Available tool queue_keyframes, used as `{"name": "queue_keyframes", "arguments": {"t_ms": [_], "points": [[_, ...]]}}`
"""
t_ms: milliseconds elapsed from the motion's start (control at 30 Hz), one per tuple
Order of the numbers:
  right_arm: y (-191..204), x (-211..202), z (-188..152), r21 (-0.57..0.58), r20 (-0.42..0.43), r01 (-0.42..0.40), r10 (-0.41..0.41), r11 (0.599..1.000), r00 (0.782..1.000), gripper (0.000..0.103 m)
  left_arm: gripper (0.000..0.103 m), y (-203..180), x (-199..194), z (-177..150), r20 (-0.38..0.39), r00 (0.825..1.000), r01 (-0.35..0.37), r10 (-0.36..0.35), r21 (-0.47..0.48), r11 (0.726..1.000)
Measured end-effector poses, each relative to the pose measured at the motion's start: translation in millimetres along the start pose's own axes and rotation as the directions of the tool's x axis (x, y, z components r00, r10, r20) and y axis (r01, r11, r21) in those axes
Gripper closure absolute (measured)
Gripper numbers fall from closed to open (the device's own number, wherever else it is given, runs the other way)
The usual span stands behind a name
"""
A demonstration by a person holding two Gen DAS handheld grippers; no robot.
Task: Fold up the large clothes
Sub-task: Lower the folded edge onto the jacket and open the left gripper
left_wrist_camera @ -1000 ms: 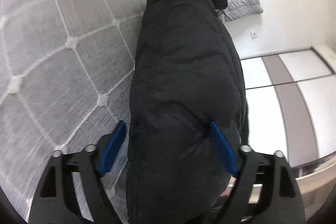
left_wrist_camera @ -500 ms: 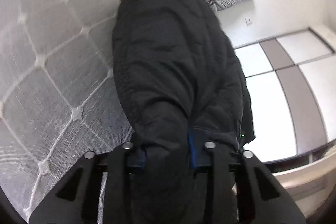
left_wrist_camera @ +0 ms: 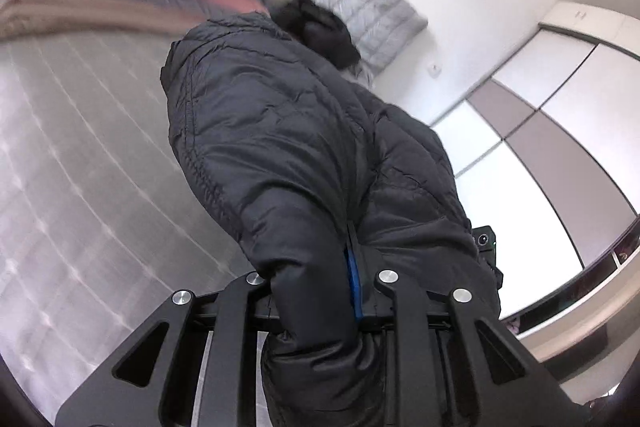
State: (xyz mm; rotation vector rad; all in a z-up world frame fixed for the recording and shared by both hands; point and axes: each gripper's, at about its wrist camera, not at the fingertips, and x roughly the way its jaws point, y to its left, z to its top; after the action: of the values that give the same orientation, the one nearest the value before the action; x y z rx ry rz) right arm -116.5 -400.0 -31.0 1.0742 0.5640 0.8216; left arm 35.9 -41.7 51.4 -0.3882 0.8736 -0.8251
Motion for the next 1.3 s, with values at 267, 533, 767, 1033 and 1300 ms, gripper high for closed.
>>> {"name": "queue_keyframes", "arguments": {"t_ms": [267,533,767,1033,1300], "points": [[-8.6,169.0,8.5,-0.075,-0.222,0.104,-0.118,0.992,0.968,0.072,0.084,114.3,-69.6,9.2,0.089,0.994,-0.061,0.071,-0.112,0.992],[-90.8,232.8,-38.0,-0.052,-0.426,0.35,-0.338,0.935,0.839,0.031,0.05,267.4,-53.1,-72.7,-0.018,0.993,-0.112,0.117,-0.475,0.873],[-8.4,177.5,-14.6,-0.145,-0.175,0.343,-0.365,0.928,0.915,0.03,0.018,247.1,-140.5,-64.7,0.242,0.908,-0.185,0.343,-0.502,0.845],[55.4,291.7,30.1,-0.354,-0.214,0.258,-0.346,0.899,0.913,0.016,0.017,186.0,-131.7,-53.7,0.275,0.874,-0.313,0.401,-0.313,0.897],[-87.5,392.1,39.0,-0.246,-0.323,0.48,-0.538,0.842,0.778,0.017,0.017,172.0,-120.5,-52.3,0.195,0.813,-0.496,0.548,-0.261,0.828]]}}
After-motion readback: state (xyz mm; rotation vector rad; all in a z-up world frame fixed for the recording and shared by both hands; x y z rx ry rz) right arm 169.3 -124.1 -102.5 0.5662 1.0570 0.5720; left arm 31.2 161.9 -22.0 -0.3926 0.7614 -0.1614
